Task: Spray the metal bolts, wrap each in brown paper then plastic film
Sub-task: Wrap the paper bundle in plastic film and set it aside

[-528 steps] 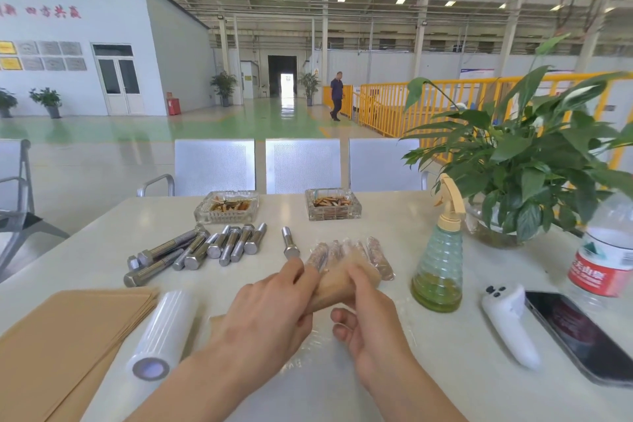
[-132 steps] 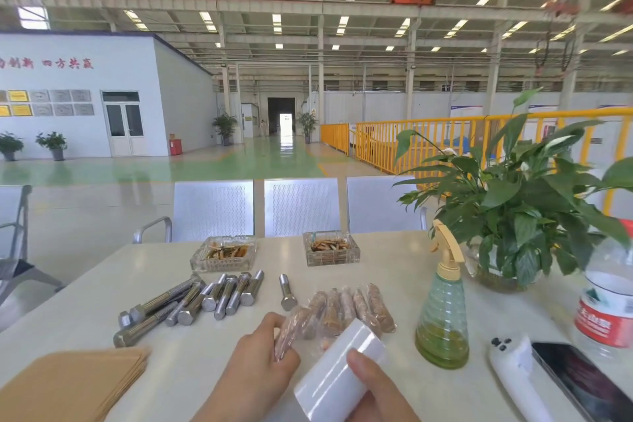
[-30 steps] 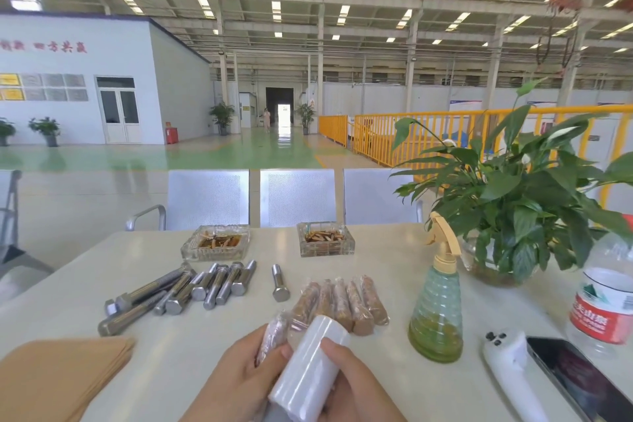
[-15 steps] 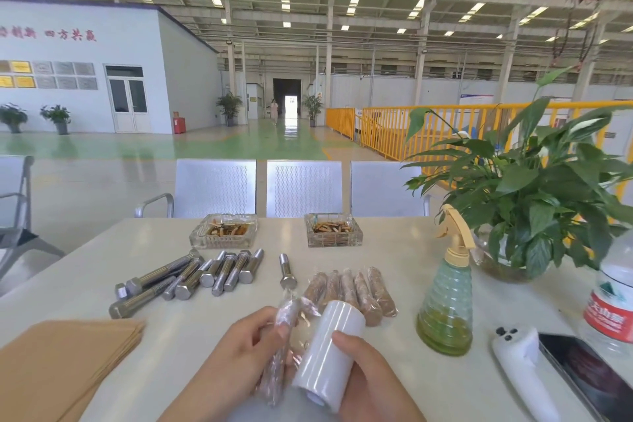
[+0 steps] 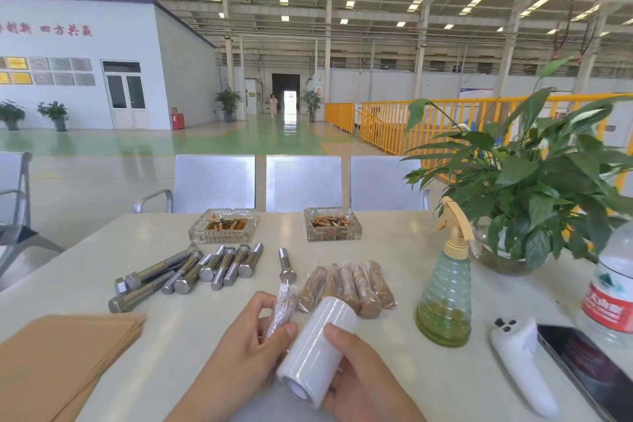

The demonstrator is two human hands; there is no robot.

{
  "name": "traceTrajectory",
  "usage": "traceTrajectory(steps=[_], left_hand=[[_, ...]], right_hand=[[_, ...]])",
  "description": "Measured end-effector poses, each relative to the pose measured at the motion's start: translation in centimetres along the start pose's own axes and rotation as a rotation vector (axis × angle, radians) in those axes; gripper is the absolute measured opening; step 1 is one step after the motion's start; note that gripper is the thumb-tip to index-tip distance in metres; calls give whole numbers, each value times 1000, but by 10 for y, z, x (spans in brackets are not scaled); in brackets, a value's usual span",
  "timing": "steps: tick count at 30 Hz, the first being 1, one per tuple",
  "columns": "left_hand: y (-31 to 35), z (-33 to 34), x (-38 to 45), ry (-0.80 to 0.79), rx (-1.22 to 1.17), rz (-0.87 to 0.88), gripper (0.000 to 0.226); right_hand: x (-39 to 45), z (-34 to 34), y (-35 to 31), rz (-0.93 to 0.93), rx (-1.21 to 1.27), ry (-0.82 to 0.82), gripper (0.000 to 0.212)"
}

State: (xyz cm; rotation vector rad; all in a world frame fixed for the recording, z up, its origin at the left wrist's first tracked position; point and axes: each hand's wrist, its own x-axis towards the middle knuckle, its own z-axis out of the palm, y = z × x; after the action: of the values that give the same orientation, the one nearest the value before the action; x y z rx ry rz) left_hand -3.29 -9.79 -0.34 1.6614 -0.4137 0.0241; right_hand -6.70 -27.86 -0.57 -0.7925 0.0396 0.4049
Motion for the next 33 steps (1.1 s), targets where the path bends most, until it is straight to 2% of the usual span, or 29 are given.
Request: traceTrajectory(steps=[1,3,4,6,8,11,14,17,19,21,26,30,33], left_hand=[[0,4,3,18,20,-18,9],[-11,2,-8,-72,30,-42,26],[-15,1,-9,-99,-39,-68,31],[-8,-2,-4,-100,-123,-107,28],[1,-5,2,-71,-115,-89,17],[1,-7,1,-32,-125,-50,32],[-1,1,3,12,-156,-83,38],[1,5,2,-76,-65,-68,24],[0,5,1,-120,-7,-8,26],[-1,3,0,-84,57,47,27],[-7,1,2,59,375,163,3],[-10,5,3,76,436,179,13],[-8,11,2,23,260,39,33]], right_hand=[[-1,1,0,-18,-9,-19,68],[-3,2,0,-49,0,-103,64],[-2,0,0,-61,-1,-109,65],[0,-3,-1,-115,-2,-91,71],[0,-4,-3,-176,-18,-67,72],[0,-5,-3,-197,-80,-36,67],[-2,-1,-1,-181,-152,-32,68],[-4,2,1,-159,-173,-32,60],[-5,2,-1,-153,-143,-38,57],[-4,0,-2,-150,-97,-1,62],[-2,-1,-2,-121,-55,32,64],[-5,5,0,-141,-68,-10,61],[-5,4,0,-153,-42,-18,55]])
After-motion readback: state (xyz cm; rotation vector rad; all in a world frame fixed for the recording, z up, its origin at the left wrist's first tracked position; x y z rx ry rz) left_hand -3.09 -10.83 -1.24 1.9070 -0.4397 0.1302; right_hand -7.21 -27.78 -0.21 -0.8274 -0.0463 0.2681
